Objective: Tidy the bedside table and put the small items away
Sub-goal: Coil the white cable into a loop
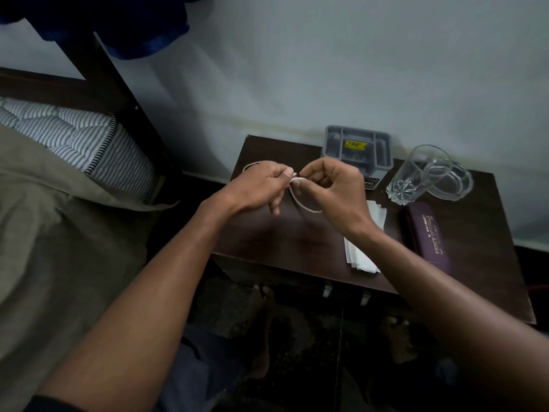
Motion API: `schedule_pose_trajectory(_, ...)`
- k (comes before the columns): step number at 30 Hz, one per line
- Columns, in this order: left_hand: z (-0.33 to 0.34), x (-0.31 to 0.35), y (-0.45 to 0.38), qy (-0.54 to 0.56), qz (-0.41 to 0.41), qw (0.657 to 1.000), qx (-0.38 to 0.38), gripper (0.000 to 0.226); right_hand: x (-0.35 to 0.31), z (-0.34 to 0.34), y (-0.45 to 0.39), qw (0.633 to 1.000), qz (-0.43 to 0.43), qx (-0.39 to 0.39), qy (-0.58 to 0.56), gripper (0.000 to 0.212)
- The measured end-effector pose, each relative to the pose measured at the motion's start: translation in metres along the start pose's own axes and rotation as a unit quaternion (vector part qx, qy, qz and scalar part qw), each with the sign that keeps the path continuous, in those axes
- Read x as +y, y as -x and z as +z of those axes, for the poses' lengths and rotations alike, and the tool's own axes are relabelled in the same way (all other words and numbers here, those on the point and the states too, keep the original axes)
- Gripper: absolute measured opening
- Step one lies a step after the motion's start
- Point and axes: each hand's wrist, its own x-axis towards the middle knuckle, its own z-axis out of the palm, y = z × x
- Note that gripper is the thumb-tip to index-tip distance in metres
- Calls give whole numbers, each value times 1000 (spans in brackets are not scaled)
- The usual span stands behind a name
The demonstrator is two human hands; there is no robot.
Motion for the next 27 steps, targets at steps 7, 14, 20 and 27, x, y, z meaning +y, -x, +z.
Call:
schedule_pose_trajectory(7, -24, 20, 10, 635, -42, 745, -200, 30, 3, 9, -2, 994, 64, -19, -89, 41)
schedule_pose_trajectory(14, -15, 26, -11, 744, 33, 658, 114, 33, -10, 30, 23, 973, 79, -164, -141, 20)
schedule_pose_trajectory(20, 2, 7, -10, -68, 74, 975, 200, 27, -24, 15, 20, 948, 145, -161, -232, 6)
schedule_pose_trajectory(27, -7, 8, -3, 227, -22, 971, -69, 51, -23, -12, 2, 927, 197, -127, -294, 14)
